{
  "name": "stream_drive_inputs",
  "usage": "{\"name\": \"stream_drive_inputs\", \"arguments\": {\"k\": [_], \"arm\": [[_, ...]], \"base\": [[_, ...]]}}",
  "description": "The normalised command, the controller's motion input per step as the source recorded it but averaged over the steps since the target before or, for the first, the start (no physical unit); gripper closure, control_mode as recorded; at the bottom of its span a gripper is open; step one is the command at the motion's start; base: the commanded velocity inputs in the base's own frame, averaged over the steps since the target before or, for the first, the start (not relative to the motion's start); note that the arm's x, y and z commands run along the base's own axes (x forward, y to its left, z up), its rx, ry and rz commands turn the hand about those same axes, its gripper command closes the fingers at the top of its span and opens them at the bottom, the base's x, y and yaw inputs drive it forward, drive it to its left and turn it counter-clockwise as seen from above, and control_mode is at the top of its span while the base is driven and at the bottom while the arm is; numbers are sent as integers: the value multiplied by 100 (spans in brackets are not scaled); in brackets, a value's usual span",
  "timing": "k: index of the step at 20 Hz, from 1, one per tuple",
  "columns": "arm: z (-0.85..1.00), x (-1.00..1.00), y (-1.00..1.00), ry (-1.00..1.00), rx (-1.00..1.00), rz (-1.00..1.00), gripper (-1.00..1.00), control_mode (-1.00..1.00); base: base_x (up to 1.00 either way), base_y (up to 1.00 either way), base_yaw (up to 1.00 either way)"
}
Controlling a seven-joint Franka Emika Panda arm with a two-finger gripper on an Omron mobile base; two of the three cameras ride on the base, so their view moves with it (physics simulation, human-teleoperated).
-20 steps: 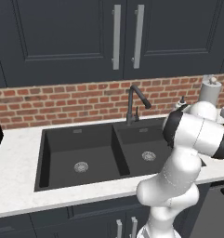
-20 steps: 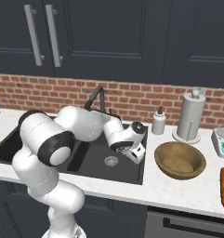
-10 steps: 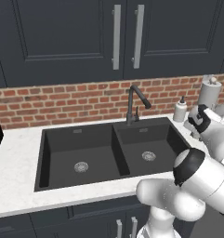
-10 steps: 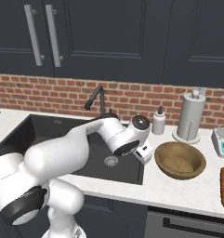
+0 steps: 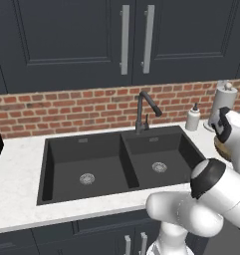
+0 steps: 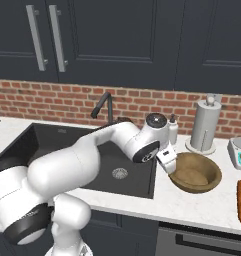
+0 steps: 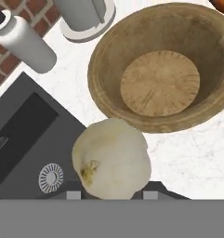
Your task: Pick the garlic from the sink and place it in the bowl. Then pick the bowl and place it in the microwave. Then close the microwave door and press the start button.
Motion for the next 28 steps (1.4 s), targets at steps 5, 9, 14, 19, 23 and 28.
{"name": "stream_drive_inputs", "arguments": {"k": [5,9,14,19,23,28], "arm": [[2,23,-84,6,0,-4,100,-100],[-5,19,-87,3,1,-1,100,-100],[-26,20,-65,2,2,0,100,-100],[-53,3,-29,4,0,0,100,-100],[-56,0,-4,3,0,0,100,-100],[-30,0,2,6,0,0,100,-100]], "base": [[0,0,0],[0,0,0],[0,0,0],[0,0,0],[0,0,0],[0,0,0]]}}
